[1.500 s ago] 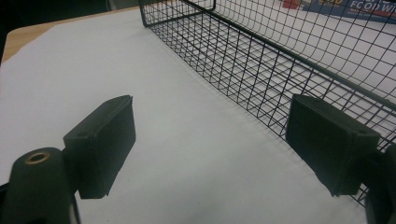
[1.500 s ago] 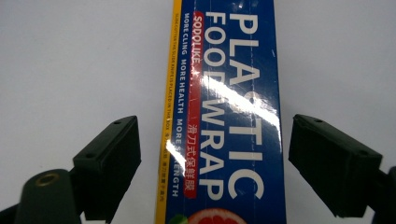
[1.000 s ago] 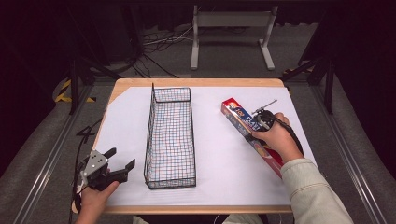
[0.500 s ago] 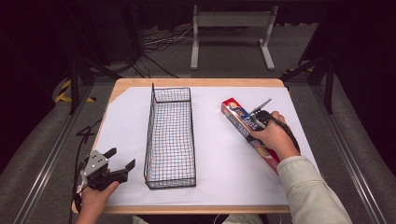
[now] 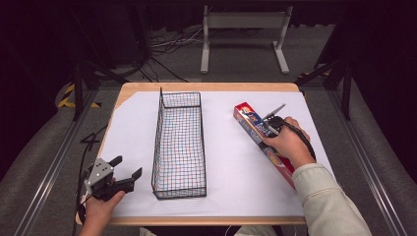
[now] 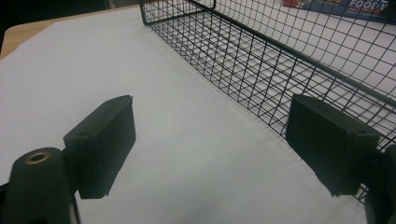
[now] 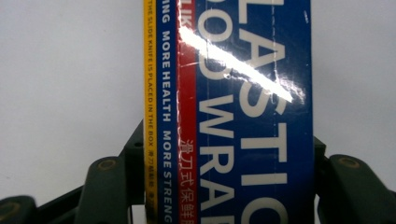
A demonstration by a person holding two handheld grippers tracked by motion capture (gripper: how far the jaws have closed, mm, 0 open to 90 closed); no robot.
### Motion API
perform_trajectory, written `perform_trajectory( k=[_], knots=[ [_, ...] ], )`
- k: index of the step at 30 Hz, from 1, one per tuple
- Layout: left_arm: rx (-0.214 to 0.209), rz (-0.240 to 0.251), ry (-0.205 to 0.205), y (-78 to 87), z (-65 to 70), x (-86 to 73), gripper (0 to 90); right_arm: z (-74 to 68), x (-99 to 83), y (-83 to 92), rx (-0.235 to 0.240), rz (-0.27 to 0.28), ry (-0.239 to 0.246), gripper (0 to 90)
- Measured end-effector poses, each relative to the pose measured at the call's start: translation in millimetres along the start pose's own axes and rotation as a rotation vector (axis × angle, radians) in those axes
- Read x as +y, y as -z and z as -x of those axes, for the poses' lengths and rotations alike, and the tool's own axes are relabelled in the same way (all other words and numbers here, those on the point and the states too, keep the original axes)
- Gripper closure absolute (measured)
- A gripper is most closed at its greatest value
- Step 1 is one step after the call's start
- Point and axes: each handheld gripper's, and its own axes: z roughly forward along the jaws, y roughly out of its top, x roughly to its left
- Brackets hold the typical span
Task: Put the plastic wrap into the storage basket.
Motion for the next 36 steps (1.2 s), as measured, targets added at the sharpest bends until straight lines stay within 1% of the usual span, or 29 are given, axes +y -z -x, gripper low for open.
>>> perform_trajectory(
  k=[1, 5, 8, 12, 15, 17, 20, 21, 22, 23, 24, 26, 27, 28, 29, 30, 31, 34, 36],
  knots=[
    [0.002, -0.001, 0.0, 0.1, 0.1, 0.0, 16.8, 0.5, 0.1, 2.7, 0.013, 0.007, -0.027, 42.0],
    [0.002, -0.001, 0.001, -0.1, 0.0, 0.0, 16.9, 1.0, 0.8, 8.7, 0.018, 0.02, -0.037, 41.9],
    [0.001, 0.0, 0.0, 0.1, -0.1, 0.0, 16.9, 1.8, 1.7, 17.6, 0.031, 0.048, -0.058, 41.9],
    [0.003, 0.003, 0.006, 0.5, -0.6, -0.2, 16.9, 2.3, 2.5, 29.9, 0.041, 0.09, -0.06, 41.9],
    [0.004, 0.003, 0.005, 0.9, -0.5, 0.1, 16.9, 1.1, 2.4, 41.6, 0.065, 0.144, -0.066, 41.8],
    [0.005, 0.004, 0.006, 1.0, -0.4, 0.2, 16.9, 0.2, 2.4, 46.2, 0.071, 0.157, -0.069, 41.8],
    [0.003, 0.004, 0.004, 1.2, -0.3, 0.3, 16.8, -0.9, 2.3, 51.3, 0.065, 0.167, -0.063, 41.8],
    [-0.003, 0.006, 0.005, 1.4, -0.3, 0.3, 16.6, -1.1, 1.7, 57.7, 0.062, 0.19, -0.067, 41.7],
    [-0.007, 0.005, 0.004, 1.6, -0.5, 0.4, 16.5, -0.9, 1.0, 60.4, 0.066, 0.203, -0.071, 41.6],
    [-0.008, 0.006, 0.004, 1.6, -0.3, 0.4, 16.5, -0.9, 0.4, 62.2, 0.072, 0.214, -0.077, 41.6],
    [-0.008, 0.006, 0.001, 1.7, -0.3, 0.6, 16.5, -0.9, 0.4, 62.2, 0.072, 0.214, -0.077, 41.6],
    [-0.006, 0.007, 0.0, 1.5, 0.0, 0.7, 16.5, -0.7, -1.2, 66.9, 0.095, 0.238, -0.094, 41.5],
    [-0.006, 0.005, -0.001, 1.8, 0.1, 0.8, 16.5, -0.1, -2.1, 69.9, 0.108, 0.251, -0.115, 41.5],
    [-0.006, 0.005, -0.001, 1.8, 0.1, 0.8, 16.6, -0.1, -2.1, 69.9, 0.108, 0.251, -0.115, 41.5],
    [-0.01, 0.008, 0.002, 2.2, -0.1, 0.6, 16.5, 0.4, -2.9, 72.1, 0.115, 0.261, -0.144, 41.3],
    [-0.01, 0.008, 0.002, 2.2, -0.1, 0.6, 16.4, 0.4, -2.9, 72.1, 0.115, 0.261, -0.144, 41.3],
    [-0.015, 0.01, 0.008, 2.4, -0.2, 0.5, 16.4, 0.9, -3.2, 73.0, 0.118, 0.266, -0.157, 41.3],
    [-0.013, 0.009, 0.008, 2.2, -0.6, 0.3, 16.3, 1.8, -4.0, 77.2, 0.131, 0.274, -0.215, 41.3],
    [-0.013, 0.007, 0.006, 2.3, -0.5, 0.1, 16.3, 1.6, -3.7, 80.0, 0.131, 0.283, -0.22, 41.3]
  ],
)
